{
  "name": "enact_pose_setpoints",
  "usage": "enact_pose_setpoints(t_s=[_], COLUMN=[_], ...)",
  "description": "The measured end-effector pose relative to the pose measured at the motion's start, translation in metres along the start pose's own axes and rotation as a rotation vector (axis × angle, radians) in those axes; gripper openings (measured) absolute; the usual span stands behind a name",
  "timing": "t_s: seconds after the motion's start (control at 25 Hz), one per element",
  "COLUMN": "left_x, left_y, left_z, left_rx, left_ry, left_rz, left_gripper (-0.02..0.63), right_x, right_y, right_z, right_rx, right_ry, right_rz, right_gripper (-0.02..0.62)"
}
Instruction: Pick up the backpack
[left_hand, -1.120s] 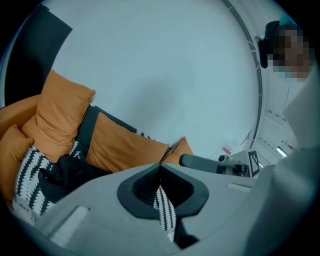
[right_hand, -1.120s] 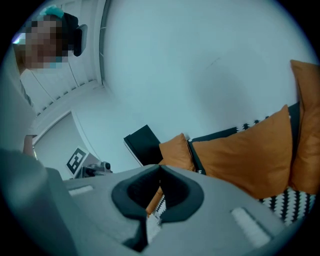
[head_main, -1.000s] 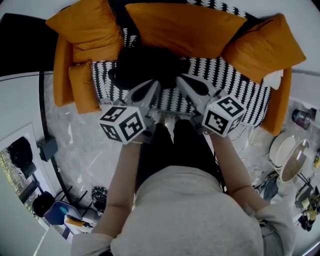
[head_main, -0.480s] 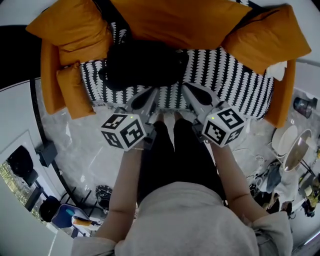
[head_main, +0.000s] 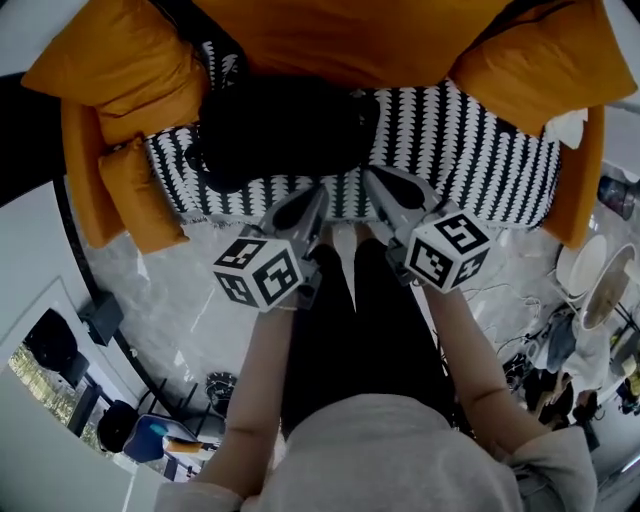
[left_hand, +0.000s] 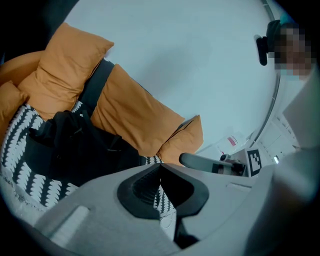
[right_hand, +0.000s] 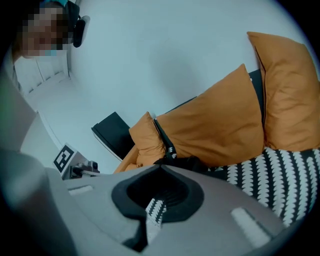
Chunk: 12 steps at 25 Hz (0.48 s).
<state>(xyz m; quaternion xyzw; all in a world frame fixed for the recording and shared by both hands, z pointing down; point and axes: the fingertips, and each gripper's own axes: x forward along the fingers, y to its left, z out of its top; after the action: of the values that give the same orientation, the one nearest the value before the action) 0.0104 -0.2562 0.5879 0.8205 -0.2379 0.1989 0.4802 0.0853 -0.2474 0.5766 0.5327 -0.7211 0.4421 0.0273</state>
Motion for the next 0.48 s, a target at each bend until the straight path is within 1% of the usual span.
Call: enact_pose_setpoints(t_s=[0.12, 0.24, 0.48], left_x=[0.01, 0.022, 0.041], left_y=[0.009, 0.021, 0.044], left_z=[-0.009, -0.011, -0.016], left_rx=[-0.003, -0.017, -0.03], left_ry=[0.025, 0.023, 0.026], left_rz=[-0.011, -0.024, -0.005], left_gripper=[0.008, 0.008, 0.008], right_x=[0.012, 0.022, 0.037], right_y=[-0.011, -0.019, -0.044], right_z=[-0.008, -0.013, -0.031], right_rx=[0.009, -0.008, 0.009], right_ry=[0.02, 0.038, 0.05], right_rz=[0.005, 0.01, -0.017], right_gripper=[0.003, 0.003, 0.003])
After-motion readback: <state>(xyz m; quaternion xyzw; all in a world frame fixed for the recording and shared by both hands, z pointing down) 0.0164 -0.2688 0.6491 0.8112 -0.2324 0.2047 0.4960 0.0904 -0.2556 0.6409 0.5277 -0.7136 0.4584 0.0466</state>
